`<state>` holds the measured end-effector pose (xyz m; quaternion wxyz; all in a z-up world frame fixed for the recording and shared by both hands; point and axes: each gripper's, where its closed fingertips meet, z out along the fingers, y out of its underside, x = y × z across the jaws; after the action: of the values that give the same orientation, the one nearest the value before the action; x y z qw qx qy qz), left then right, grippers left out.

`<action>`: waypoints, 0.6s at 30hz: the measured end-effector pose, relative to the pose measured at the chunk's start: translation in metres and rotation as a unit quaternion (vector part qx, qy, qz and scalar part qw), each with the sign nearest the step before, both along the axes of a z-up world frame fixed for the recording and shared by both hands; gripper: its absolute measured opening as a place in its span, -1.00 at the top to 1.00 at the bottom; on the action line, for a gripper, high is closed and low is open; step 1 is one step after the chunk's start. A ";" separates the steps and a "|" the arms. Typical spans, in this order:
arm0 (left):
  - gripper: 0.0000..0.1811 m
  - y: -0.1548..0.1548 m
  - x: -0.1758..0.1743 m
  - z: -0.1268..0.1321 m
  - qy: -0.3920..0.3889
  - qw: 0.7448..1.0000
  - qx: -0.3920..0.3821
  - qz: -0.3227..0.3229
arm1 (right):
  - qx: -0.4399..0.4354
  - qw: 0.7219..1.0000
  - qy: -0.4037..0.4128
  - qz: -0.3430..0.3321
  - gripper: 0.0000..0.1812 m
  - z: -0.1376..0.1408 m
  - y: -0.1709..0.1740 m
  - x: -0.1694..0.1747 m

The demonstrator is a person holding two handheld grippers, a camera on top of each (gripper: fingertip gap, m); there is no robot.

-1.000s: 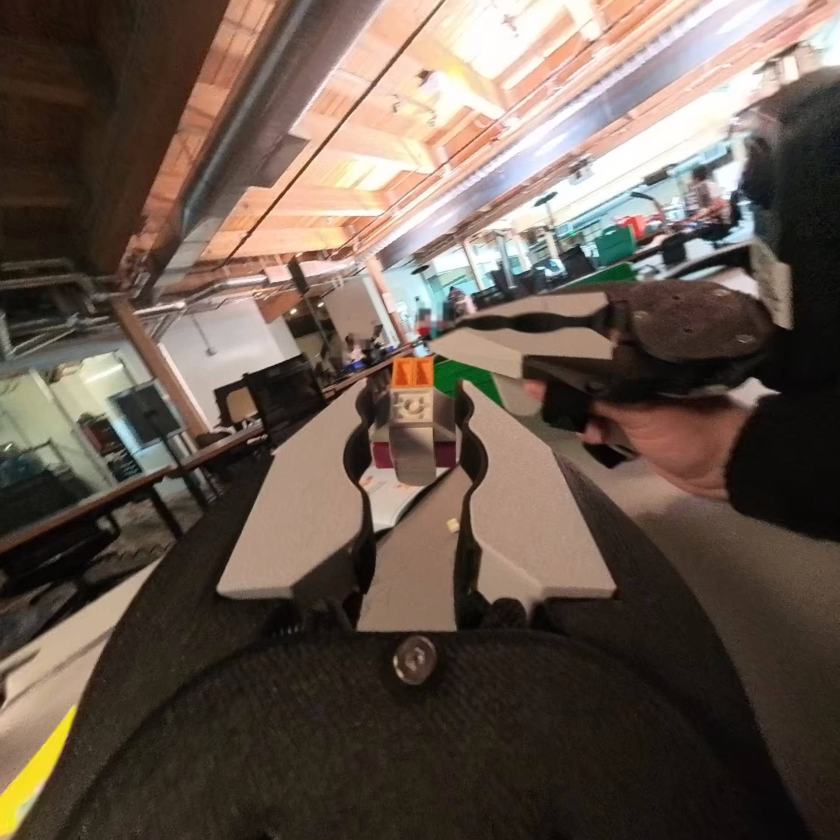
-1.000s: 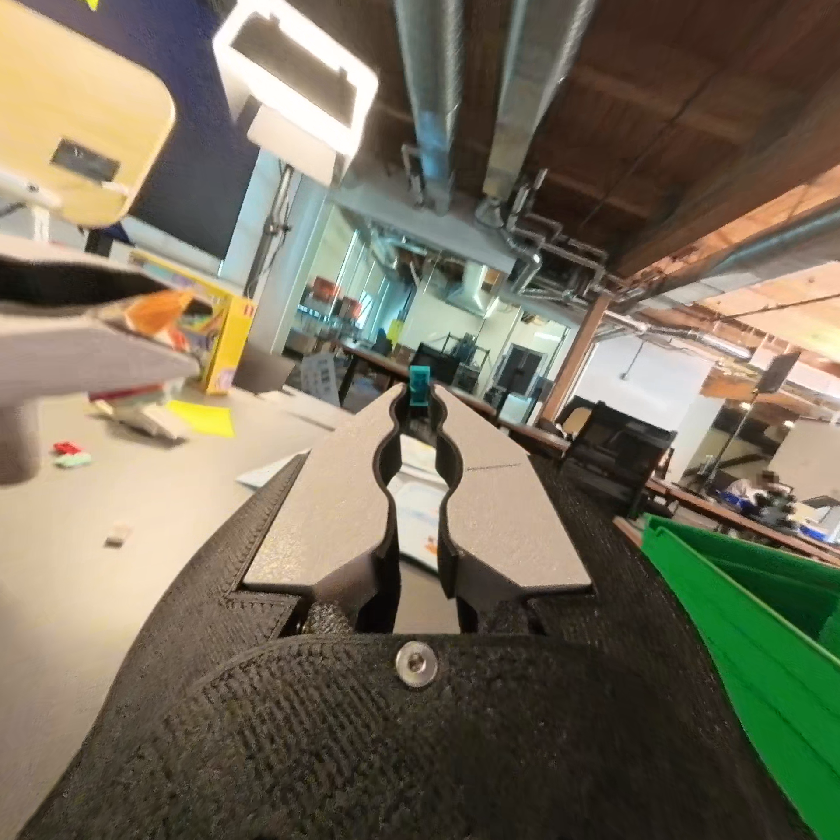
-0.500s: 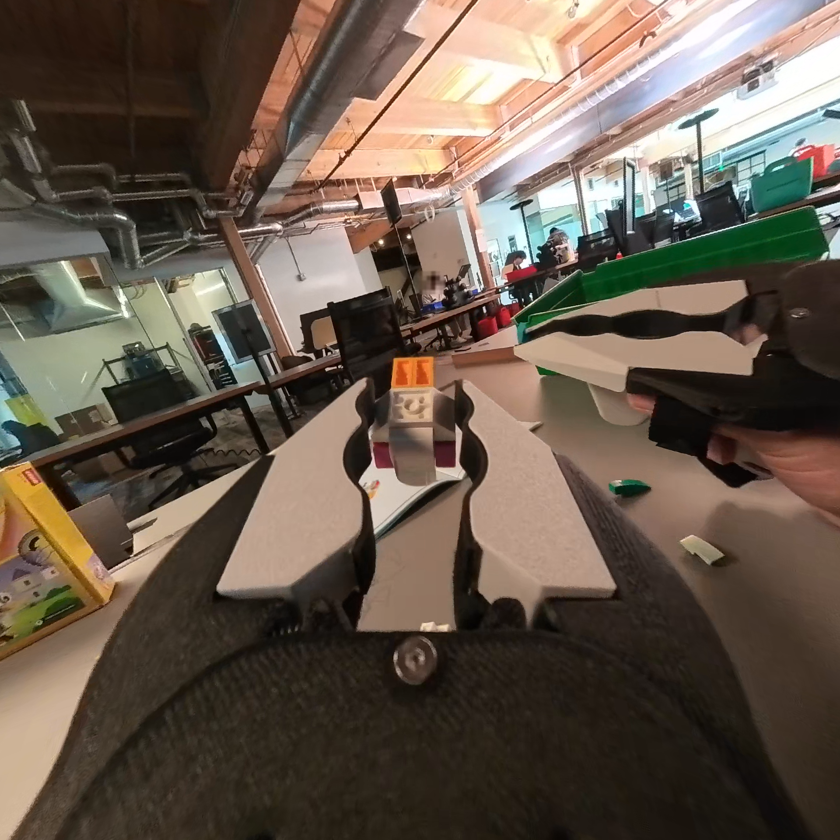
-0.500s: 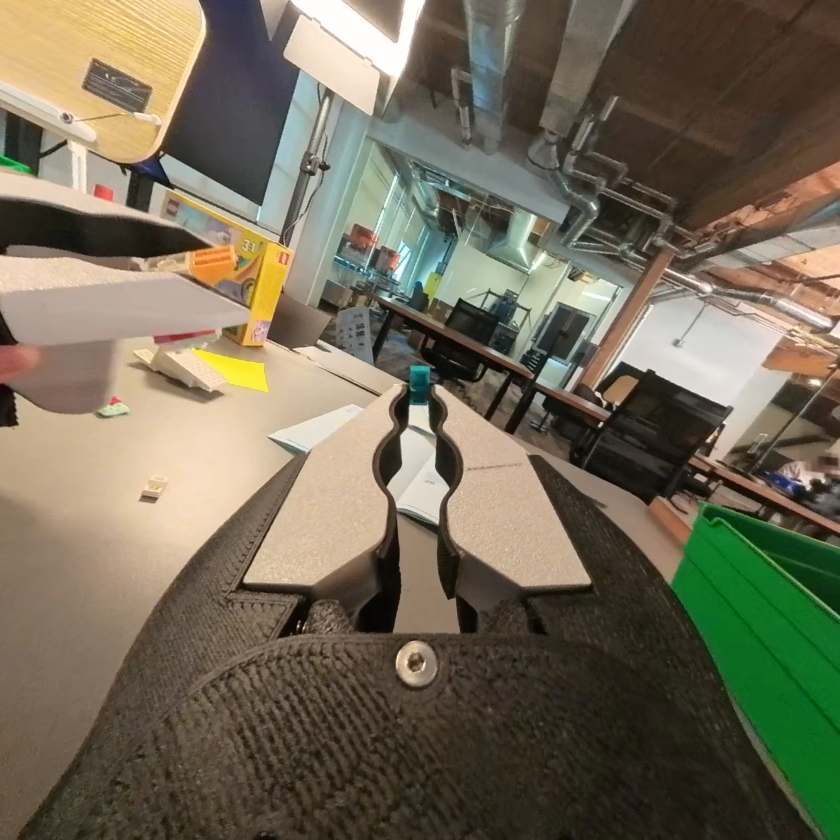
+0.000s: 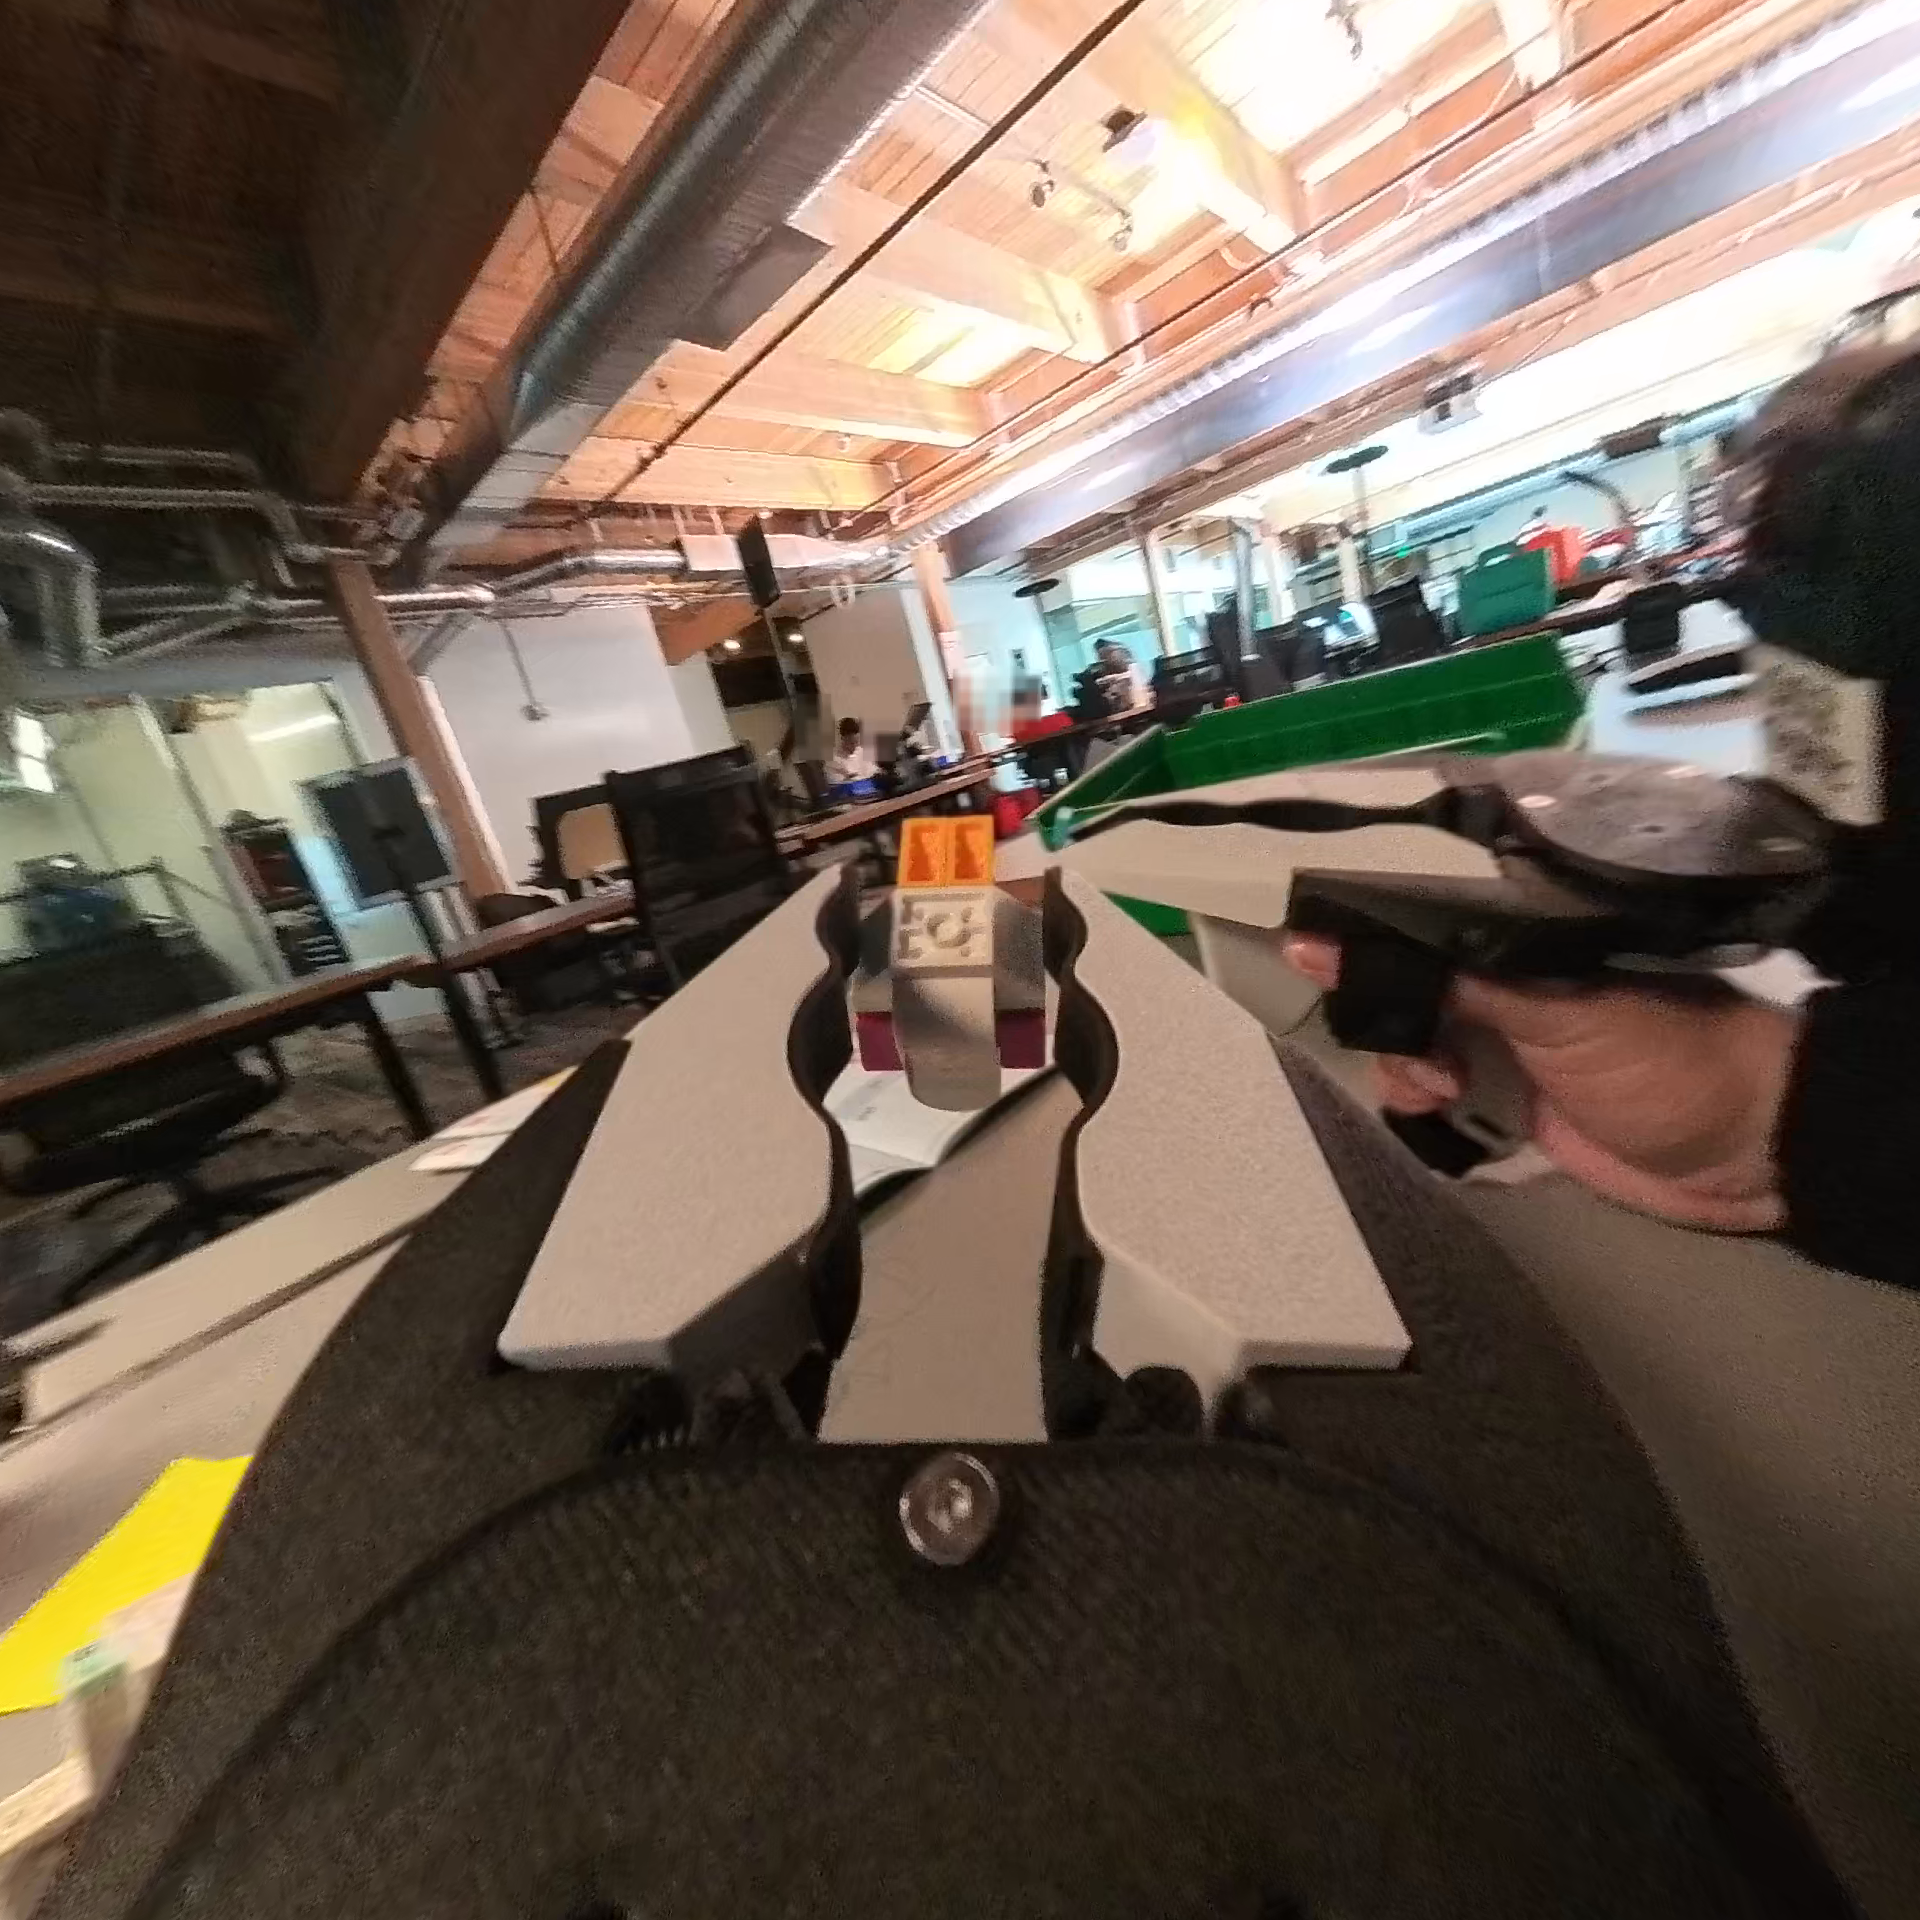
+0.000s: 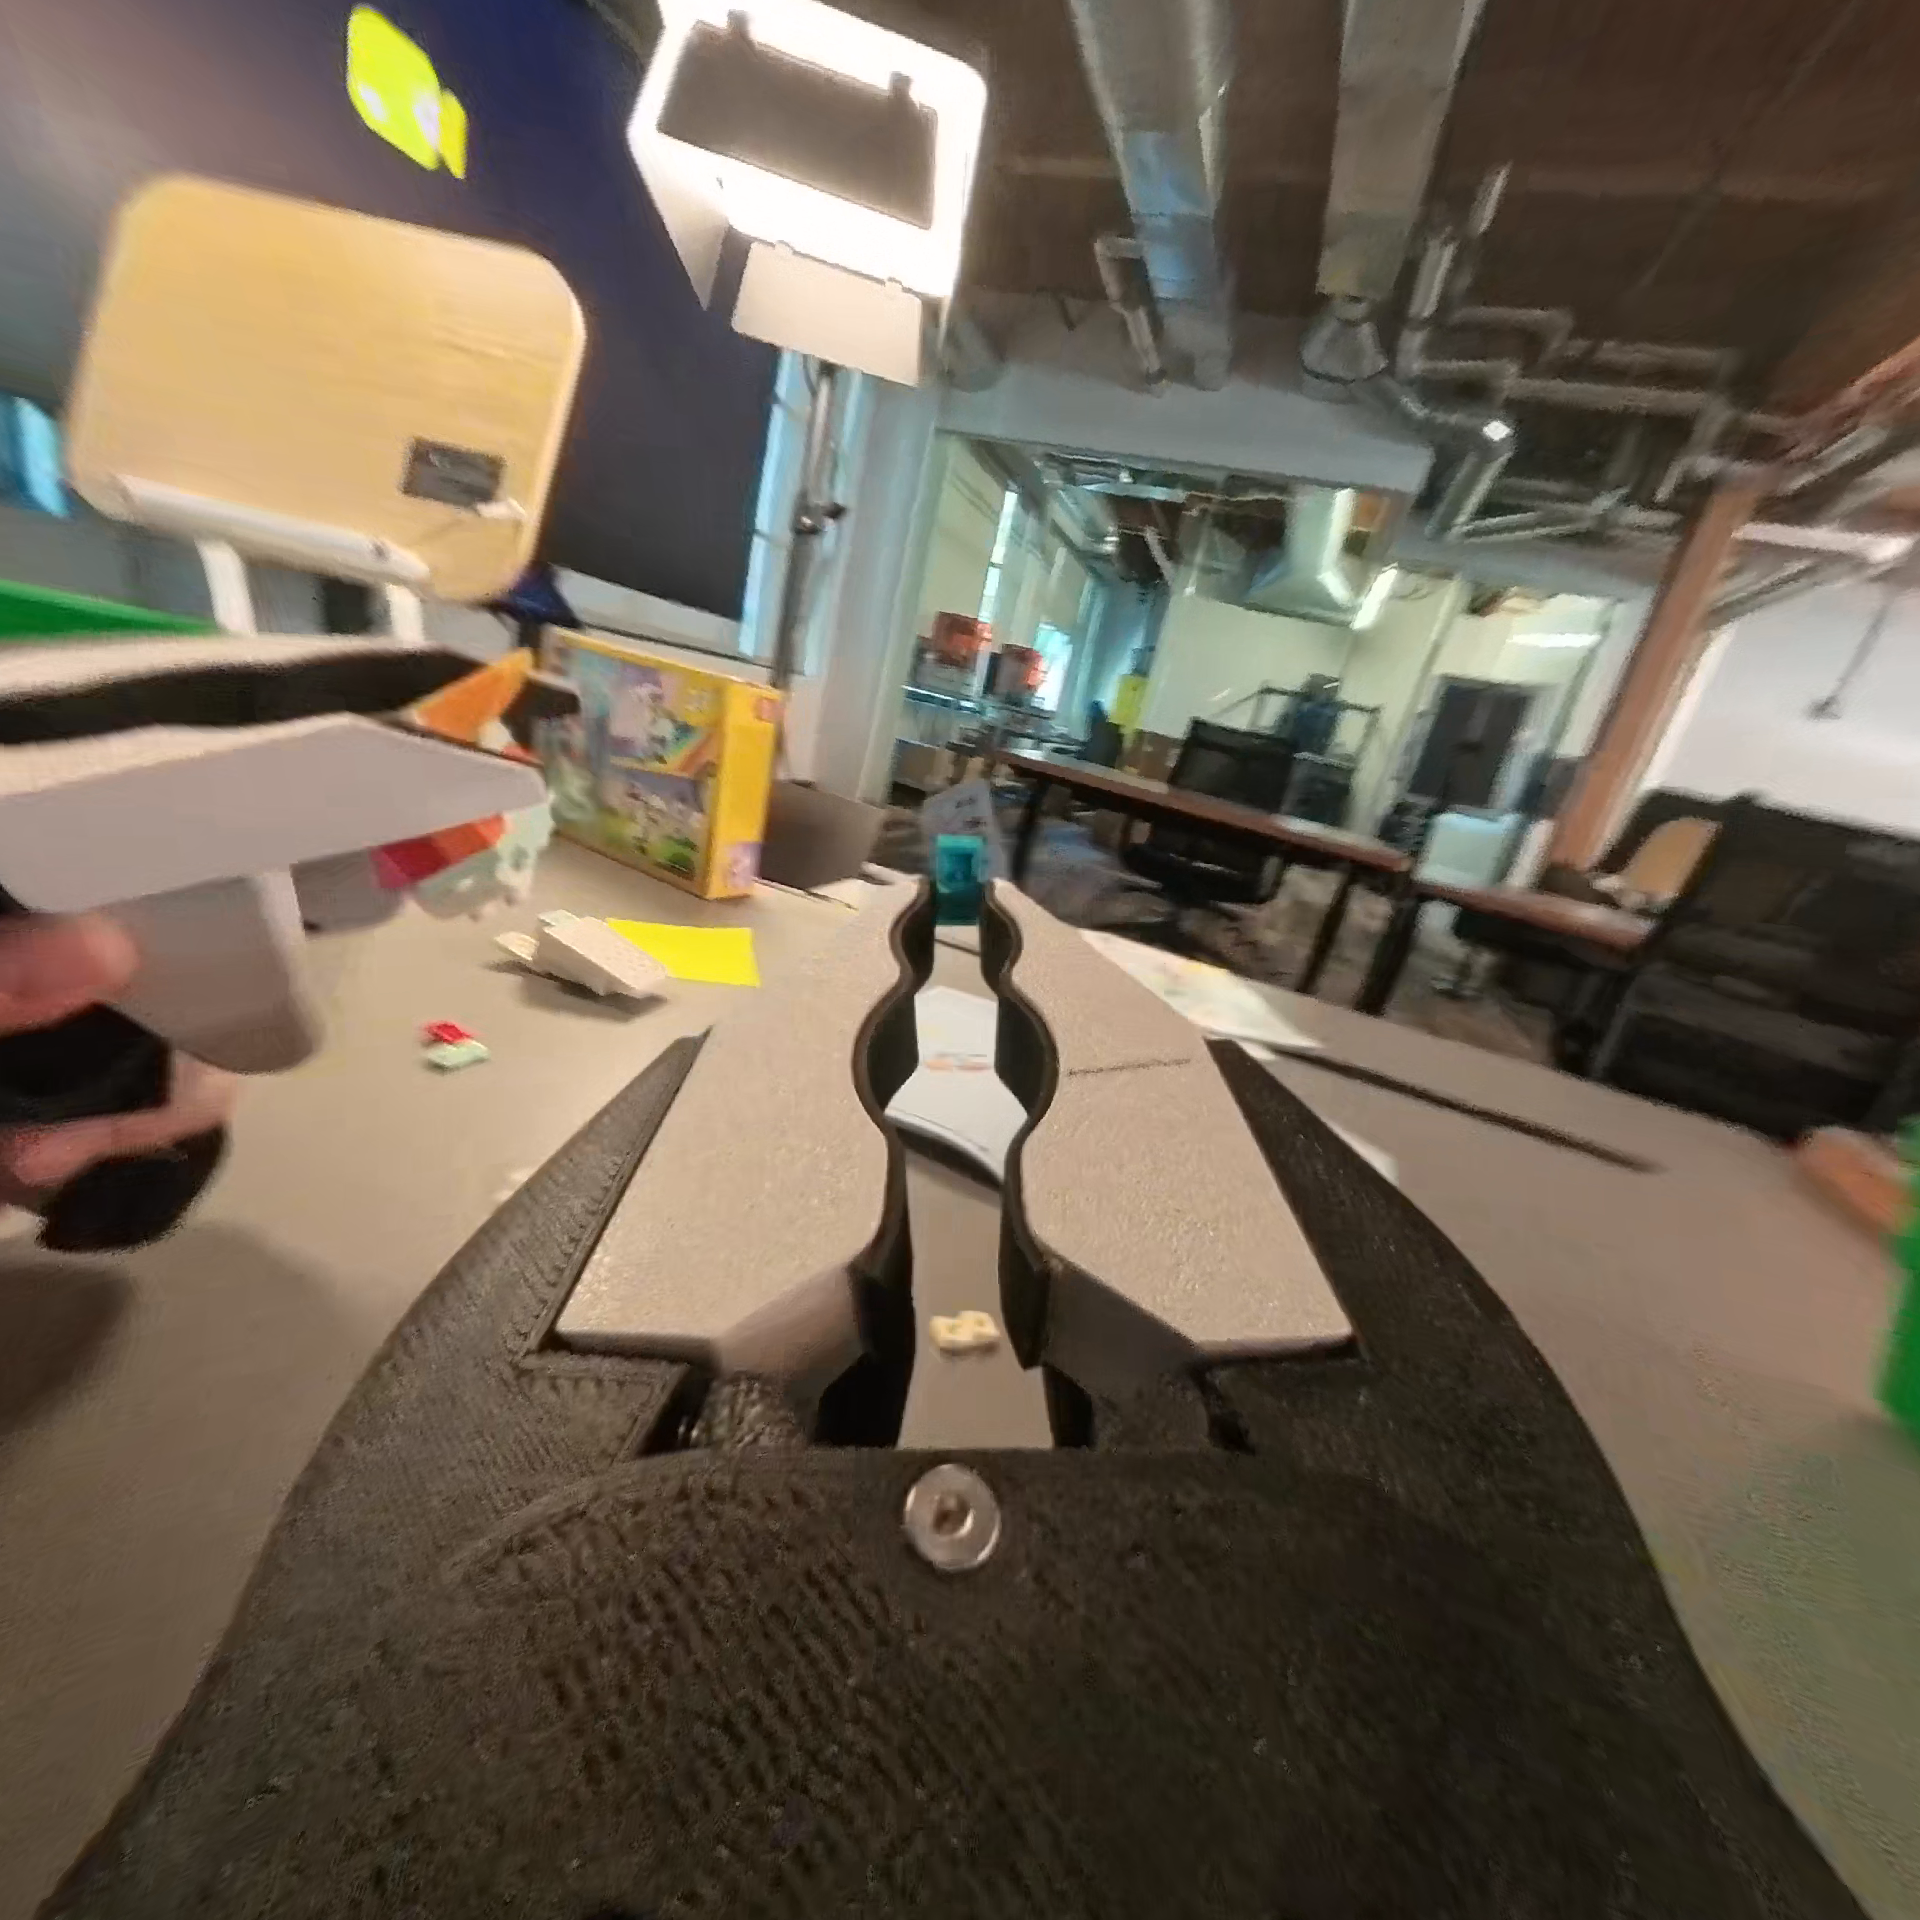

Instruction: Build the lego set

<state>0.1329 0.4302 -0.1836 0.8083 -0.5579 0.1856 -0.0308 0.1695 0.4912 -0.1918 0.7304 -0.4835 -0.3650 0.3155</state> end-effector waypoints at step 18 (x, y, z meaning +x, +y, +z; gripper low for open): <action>0.63 0.008 0.004 -0.007 -0.132 0.977 -0.091 -0.138 | -0.331 0.849 -0.408 0.060 0.94 -0.116 0.040 0.028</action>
<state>0.1369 0.4381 -0.1906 0.7593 -0.5893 0.1492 -0.2323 0.1978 0.5309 -0.3077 0.2922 -0.7589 -0.5326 0.2346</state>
